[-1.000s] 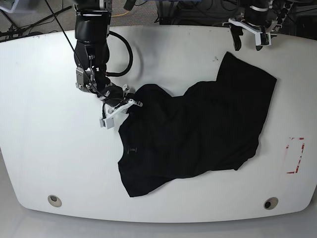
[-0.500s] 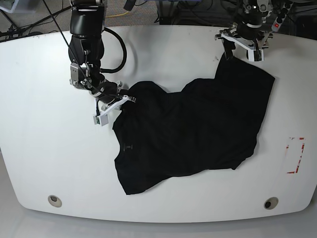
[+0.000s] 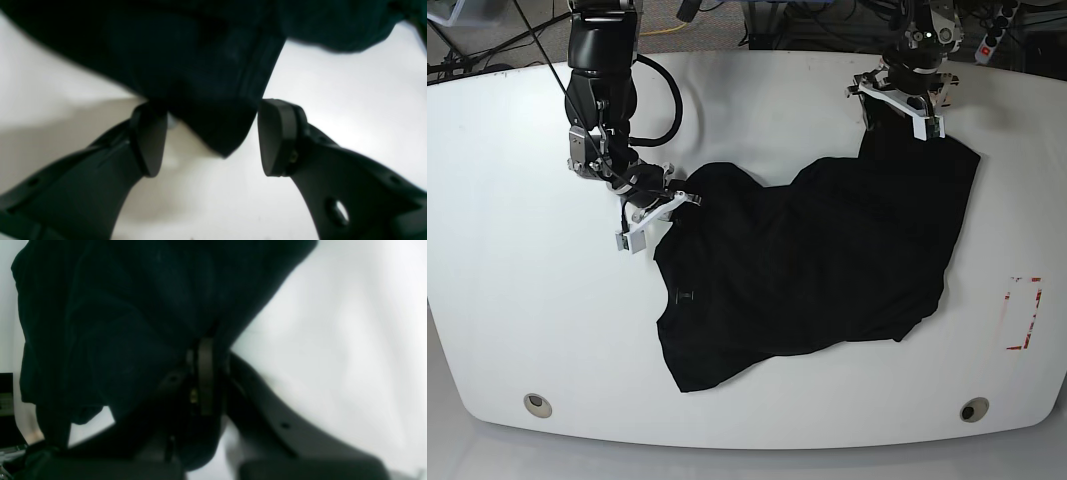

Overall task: Fold the T-shirt properly
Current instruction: 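Grasp the opposite T-shirt corner with the left gripper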

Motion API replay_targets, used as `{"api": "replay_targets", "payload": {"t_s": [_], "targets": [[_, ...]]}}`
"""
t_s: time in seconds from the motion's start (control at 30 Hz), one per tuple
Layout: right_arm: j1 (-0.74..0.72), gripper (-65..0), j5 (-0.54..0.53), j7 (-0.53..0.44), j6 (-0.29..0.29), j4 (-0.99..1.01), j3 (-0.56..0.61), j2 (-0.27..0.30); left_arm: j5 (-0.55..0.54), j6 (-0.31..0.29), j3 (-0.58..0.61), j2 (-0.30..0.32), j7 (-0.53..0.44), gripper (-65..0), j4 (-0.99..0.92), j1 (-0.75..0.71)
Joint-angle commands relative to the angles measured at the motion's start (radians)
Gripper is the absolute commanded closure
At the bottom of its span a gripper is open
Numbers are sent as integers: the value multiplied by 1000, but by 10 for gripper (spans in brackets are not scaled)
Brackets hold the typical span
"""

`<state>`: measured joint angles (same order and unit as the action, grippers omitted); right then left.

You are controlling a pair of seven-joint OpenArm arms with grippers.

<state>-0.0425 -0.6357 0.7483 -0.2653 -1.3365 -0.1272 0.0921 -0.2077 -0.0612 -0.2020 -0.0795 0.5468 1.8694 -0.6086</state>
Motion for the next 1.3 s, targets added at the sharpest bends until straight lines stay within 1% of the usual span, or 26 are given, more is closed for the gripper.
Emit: {"api": "replay_targets", "payload": {"t_s": [0.0, 0.1, 0.13, 0.17, 0.2, 0.23, 0.3, 0.33, 0.37, 0.4, 0.5, 0.53, 0.67, 0.73, 0.87, 0.93, 1.03, 1.13, 1.27], "targets": [[-17, 0, -13, -8, -9, -21, -2, 7, -5, 1, 0, -3, 34, -397, -18, -12], [-17, 0, -13, -8, -13, -21, -2, 7, -5, 1, -1, -3, 32, -389, -32, -12], [-17, 0, -13, -8, -13, -21, -2, 8, -5, 1, -1, -3, 31, -374, -38, -12], [-17, 0, -13, -8, -15, -21, -2, 8, -5, 1, -1, 1, 29, -344, -40, -12], [-17, 0, -13, -8, -15, -21, -2, 8, -5, -1, -1, 4, 29, -297, -43, -10], [-15, 0, -13, -8, -15, -21, -2, 8, -5, -1, -1, 4, 29, -232, -54, -10], [-15, 0, -13, -8, -15, -27, -2, 8, -2, -1, -1, 5, 29, -140, -66, -9], [-13, 0, -13, -9, -15, -41, -2, 8, 1, 1, -3, 7, 29, -69, -72, 0], [-4, 0, -13, -11, -15, -53, -5, 11, 1, 1, -4, 10, 29, -17, -78, 9], [6, 0, -13, -13, -15, -65, -7, 18, 1, 1, -4, 17, 31, 0, -84, 13], [34, 0, -13, -14, -16, -150, -9, 28, 0, 1, -3, 56, 25, -11, -100, 20], [40, 0, -13, -14, -16, -173, -9, 30, 0, 1, -4, 63, 20, -6, -98, 23], [88, 0, -13, -14, -16, -275, -10, 70, 0, 1, -4, 108, -57, -3, -72, 20], [108, 0, -13, -16, -16, -309, -10, 85, 0, 2, -4, 134, -75, -3, -57, 19], [161, 0, -14, -86, -16, -398, -27, 150, 0, 7, -18, 189, -77, -3, -26, 23], [180, 0, -14, -112, -16, -430, -47, 176, 1, 31, -53, 209, -77, -3, -14, 25], [184, 0, -14, -112, -16, -470, -94, 206, 1, 56, -93, 246, -77, -3, -9, 43], [180, 0, -16, -112, -16, -489, -142, 223, 0, 59, -126, 294, -77, -3, 9, 54], [148, 0, -22, -112, -16, -507, -167, 258, 1, 59, -167, 323, -72, -3, 57, 83]]}}
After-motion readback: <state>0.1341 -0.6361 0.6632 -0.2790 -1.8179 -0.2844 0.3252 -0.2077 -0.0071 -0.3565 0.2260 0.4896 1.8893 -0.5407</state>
